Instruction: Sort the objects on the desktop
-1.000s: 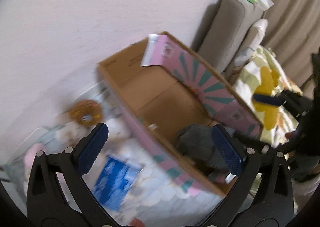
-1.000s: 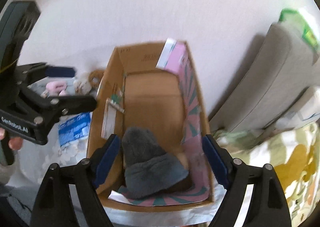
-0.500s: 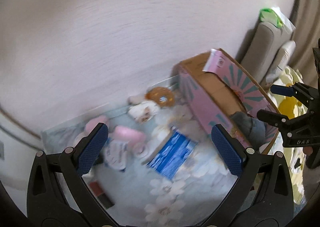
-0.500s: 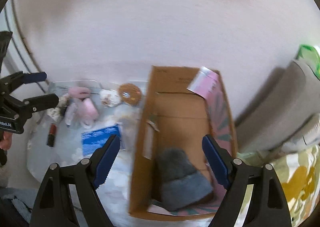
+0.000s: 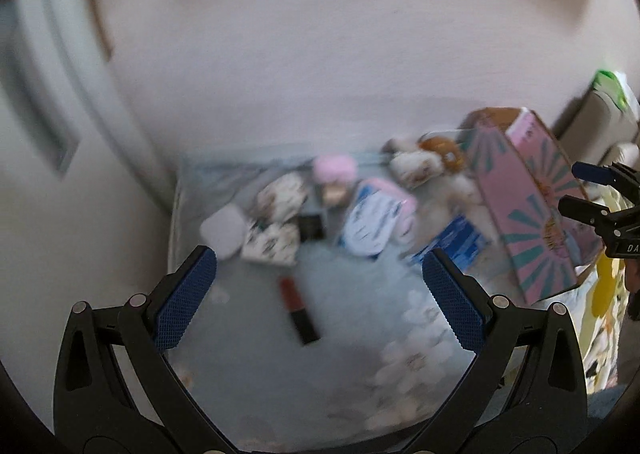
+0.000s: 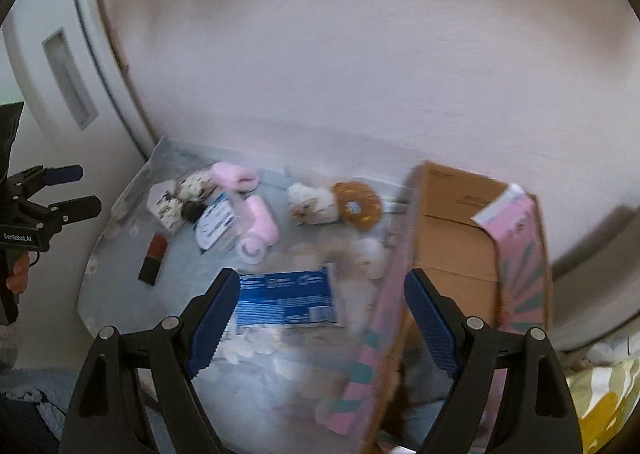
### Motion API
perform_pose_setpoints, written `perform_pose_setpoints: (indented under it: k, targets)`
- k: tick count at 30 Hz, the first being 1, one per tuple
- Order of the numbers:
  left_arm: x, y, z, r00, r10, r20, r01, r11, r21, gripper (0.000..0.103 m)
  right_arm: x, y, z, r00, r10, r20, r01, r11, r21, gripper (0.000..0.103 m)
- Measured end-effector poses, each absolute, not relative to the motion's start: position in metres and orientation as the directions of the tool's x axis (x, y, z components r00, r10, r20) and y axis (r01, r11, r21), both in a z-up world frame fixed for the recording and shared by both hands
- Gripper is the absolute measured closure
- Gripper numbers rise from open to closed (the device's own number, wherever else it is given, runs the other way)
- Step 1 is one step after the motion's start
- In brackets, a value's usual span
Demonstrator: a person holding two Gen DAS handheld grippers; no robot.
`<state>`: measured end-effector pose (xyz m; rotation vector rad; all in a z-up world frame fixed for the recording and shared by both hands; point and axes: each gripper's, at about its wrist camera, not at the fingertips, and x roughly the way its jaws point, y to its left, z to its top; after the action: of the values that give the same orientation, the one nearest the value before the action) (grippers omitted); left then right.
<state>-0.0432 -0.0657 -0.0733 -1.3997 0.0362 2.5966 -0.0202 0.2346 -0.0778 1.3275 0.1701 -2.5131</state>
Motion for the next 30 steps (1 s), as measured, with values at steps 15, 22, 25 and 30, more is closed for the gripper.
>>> perform_pose_setpoints:
  k: [15, 22, 25, 30]
  targets:
    - [-0.014, -0.079, -0.169, -0.551, 0.086, -0.83, -0.027, -0.996, -0.086, 0.007, -0.052, 0.123, -0.133, -0.56, -0.224, -0.798, 0.532, -0.835, -0.139, 0.022]
    - [-0.02, -0.074, -0.218, -0.535, 0.088, -0.84, -0.003, -0.995, -0.103, 0.014, -0.071, 0.093, -0.169, -0.547, -0.232, -0.805, 0.58, -0.798, -0.164, 0.022]
    - [-0.02, -0.074, -0.228, -0.524, 0.087, -0.847, 0.019, -0.993, -0.114, 0.019, -0.071, 0.09, -0.176, -0.566, -0.237, -0.79, 0.6, -0.775, -0.197, 0.022]
    - [-0.022, -0.065, -0.234, -0.531, 0.05, -0.846, 0.009, -0.998, -0.064, 0.037, -0.066, 0.085, -0.182, -0.583, -0.26, -0.769, 0.647, -0.722, -0.246, 0.022]
